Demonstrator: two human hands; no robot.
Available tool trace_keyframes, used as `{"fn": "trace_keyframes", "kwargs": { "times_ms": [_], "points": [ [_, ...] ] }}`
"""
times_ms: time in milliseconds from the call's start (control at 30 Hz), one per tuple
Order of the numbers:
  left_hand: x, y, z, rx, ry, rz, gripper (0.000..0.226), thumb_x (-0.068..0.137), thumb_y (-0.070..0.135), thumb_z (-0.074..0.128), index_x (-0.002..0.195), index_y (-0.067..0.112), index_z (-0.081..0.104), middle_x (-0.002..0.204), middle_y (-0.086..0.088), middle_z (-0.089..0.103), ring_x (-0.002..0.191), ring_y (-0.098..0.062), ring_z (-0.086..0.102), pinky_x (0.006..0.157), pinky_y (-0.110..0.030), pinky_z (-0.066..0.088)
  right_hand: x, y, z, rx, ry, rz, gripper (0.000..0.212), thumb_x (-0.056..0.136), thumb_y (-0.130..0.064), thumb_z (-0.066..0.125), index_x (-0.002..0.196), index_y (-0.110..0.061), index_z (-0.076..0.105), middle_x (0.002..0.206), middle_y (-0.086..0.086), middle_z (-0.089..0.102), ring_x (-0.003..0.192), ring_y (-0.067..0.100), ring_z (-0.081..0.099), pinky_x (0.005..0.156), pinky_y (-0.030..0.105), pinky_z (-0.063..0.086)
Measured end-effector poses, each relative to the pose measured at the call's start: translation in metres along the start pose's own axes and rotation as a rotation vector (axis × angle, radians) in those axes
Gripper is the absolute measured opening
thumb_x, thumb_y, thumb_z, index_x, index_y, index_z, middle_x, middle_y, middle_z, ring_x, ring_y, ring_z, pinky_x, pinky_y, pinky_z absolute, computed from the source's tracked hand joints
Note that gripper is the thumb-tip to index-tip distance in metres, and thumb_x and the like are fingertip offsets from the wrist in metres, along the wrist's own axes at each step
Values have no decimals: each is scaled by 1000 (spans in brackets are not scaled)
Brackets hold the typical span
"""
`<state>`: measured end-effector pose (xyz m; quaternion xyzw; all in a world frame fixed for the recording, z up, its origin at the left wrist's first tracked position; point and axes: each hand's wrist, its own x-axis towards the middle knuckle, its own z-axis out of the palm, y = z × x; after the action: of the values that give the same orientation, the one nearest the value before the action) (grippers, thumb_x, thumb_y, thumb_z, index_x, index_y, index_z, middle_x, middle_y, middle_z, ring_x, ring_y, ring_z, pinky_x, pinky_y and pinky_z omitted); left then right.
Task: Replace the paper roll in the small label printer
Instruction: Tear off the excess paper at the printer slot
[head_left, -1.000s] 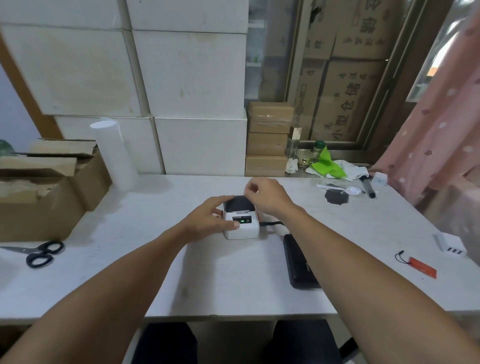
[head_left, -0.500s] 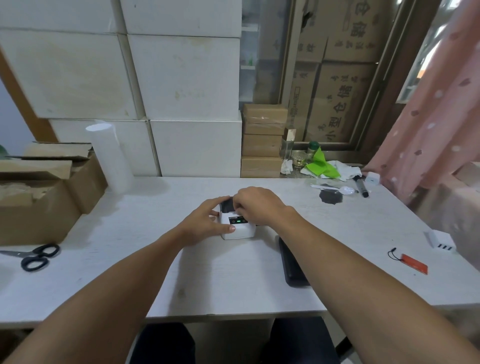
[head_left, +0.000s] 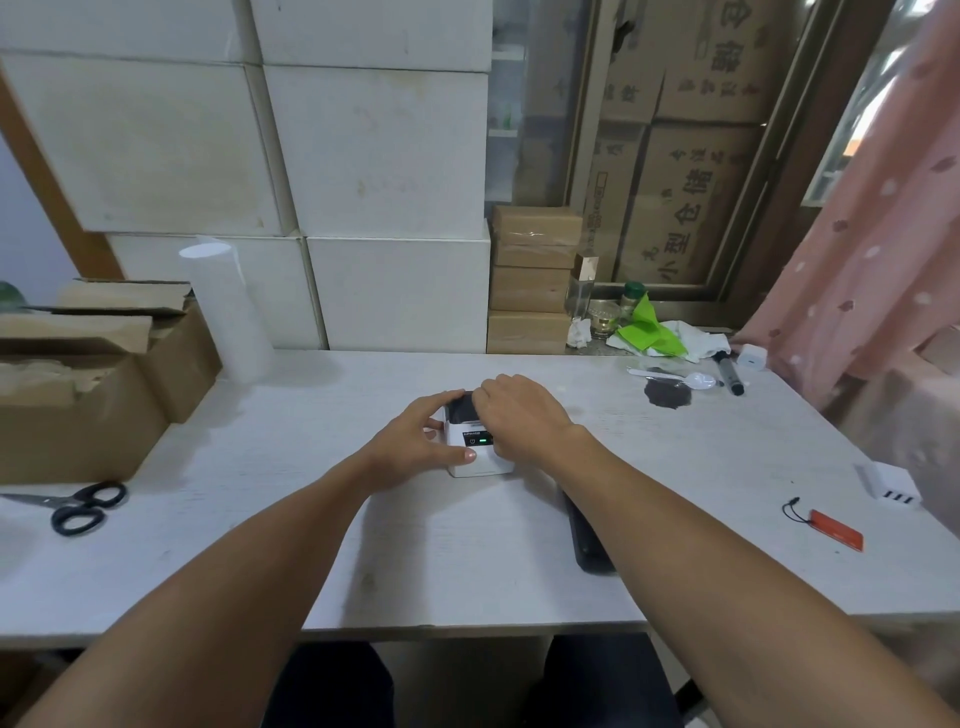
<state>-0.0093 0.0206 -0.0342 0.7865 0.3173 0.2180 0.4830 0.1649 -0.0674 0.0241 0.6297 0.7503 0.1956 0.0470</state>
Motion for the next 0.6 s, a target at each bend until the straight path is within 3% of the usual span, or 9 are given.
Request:
{"fn": "trace_keyframes", "kwargs": {
  "times_ms": [133,267,433,600],
  "points": [
    [1,0,1,3,3,-2,84,76,31,89,146,46,46,138,27,46,119,-6,56,97,-21,44,-1,-1,3,-22,-11,-15,31,89,-13,54,119,-4,54,113,12,61,102,30,56,76,33,30],
    [1,-1,-1,18,-5,-3,84,75,36,89,145,49,45,141,22,49,120,-5,55,101,-24,44,-2,0,4,-12,3,-26,31,87,-14,55,117,-4,55,111,13,61,100,30,55,76,34,28],
    [2,4,3,19,17,-5,79,72,37,90,134,57,45,140,19,49,120,-8,54,92,-21,46,-3,1,4,44,-14,13,32,88,-17,55,118,-5,53,115,12,59,104,28,54,79,32,33],
    [3,3,3,35,15,-13,83,71,39,90,141,50,47,140,19,53,119,-11,55,90,-21,46,-7,2,0,107,9,30,31,87,-15,57,116,-6,52,115,11,58,104,27,53,75,30,27]
  ]
}}
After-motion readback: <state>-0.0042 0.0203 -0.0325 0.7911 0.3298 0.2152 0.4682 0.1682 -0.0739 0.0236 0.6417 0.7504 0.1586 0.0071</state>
